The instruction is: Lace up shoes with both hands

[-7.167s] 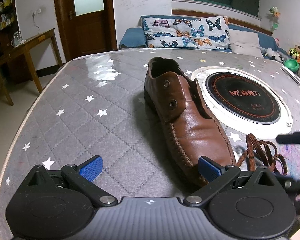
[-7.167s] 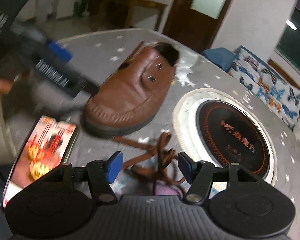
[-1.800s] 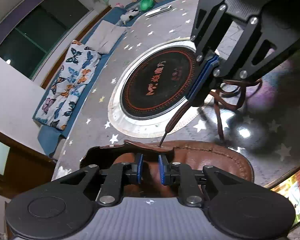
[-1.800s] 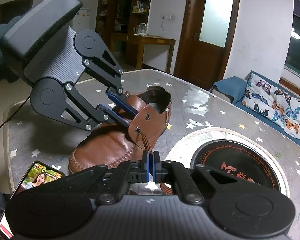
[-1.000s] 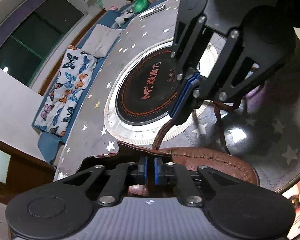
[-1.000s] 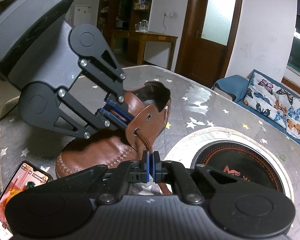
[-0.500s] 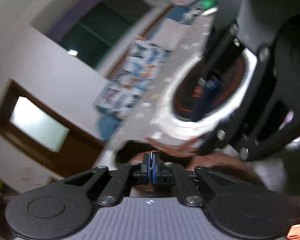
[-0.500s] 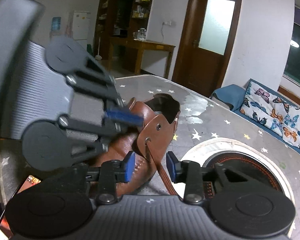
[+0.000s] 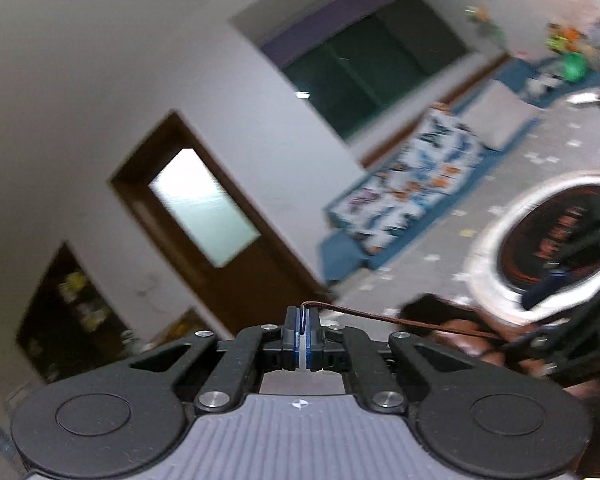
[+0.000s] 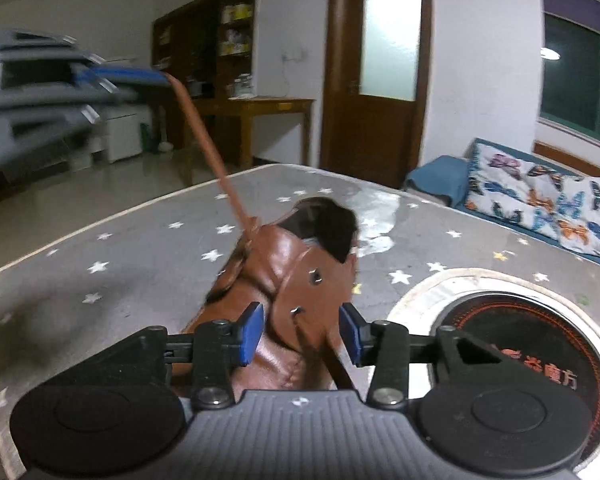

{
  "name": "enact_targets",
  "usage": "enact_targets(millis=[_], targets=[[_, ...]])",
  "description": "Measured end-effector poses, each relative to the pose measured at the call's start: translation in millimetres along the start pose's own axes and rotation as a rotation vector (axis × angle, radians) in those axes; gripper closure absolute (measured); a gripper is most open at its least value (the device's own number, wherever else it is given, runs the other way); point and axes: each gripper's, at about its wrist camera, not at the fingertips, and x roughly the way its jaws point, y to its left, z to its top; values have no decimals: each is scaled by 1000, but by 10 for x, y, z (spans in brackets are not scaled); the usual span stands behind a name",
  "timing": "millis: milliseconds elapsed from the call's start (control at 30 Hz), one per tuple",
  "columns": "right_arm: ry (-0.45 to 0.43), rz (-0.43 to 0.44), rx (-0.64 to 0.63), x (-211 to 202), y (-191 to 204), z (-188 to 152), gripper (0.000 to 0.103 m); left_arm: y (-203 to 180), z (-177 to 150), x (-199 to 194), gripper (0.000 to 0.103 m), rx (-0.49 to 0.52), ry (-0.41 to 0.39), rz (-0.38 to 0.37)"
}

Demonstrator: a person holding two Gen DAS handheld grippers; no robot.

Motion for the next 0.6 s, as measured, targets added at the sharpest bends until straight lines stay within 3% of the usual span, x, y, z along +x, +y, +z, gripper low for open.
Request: enact_targets(millis=[200, 300, 400, 600], targets=[[-23, -41, 51, -38, -31, -23, 62, 397, -94, 64, 100, -42, 24, 204], [-33, -55, 48, -50, -12, -38, 61, 612, -153, 79, 100, -76, 47, 271], [-41, -62, 42, -46, 12, -44, 61, 754, -223, 59, 99, -102, 67, 280], [-46, -88, 38, 2, 33, -38, 57, 634, -285, 5, 99, -39, 51, 343]])
